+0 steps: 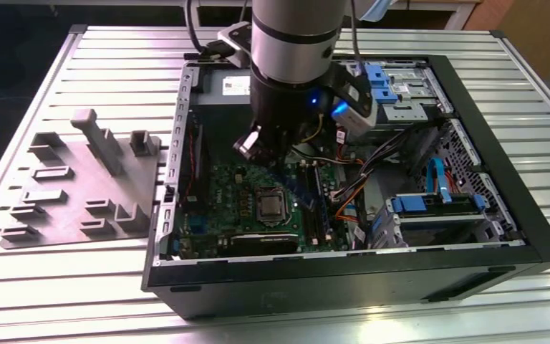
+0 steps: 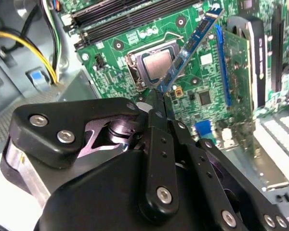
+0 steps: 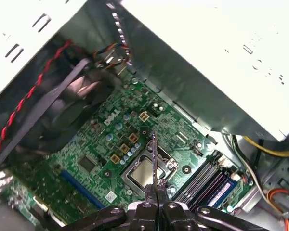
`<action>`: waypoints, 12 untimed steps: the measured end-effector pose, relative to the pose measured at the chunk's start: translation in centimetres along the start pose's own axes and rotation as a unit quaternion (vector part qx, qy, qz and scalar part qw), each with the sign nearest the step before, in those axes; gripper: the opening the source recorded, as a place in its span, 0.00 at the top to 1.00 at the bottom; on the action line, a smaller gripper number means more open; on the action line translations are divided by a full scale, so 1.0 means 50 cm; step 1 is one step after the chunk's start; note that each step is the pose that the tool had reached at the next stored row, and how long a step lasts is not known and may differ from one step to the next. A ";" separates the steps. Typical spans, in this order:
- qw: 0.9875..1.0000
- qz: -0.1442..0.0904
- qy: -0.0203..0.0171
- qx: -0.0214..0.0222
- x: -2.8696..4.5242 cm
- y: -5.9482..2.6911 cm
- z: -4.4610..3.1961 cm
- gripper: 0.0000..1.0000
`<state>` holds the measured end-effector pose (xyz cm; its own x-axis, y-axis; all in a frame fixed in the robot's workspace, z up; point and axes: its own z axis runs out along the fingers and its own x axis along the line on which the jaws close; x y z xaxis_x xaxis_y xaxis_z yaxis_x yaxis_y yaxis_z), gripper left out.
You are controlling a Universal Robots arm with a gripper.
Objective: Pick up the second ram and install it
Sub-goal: 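Insert the second ram into the second slot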
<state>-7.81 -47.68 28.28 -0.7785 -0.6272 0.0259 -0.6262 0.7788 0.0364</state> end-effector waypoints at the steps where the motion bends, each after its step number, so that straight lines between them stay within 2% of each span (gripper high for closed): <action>1: 1.000 0.009 0.000 0.000 0.000 0.000 0.001 0.88; 4: 0.999 0.036 -0.001 -0.001 0.000 0.000 0.002 0.88; 7: 0.998 0.063 -0.002 -0.002 0.000 0.000 0.004 0.88; 9: 0.997 0.081 -0.003 -0.002 0.000 0.000 0.005 0.88; 12: 0.994 0.109 -0.004 -0.003 0.000 0.000 0.006 0.88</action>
<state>-7.81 -47.68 27.97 -0.8959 -0.4435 0.0259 -0.4425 0.8960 0.0365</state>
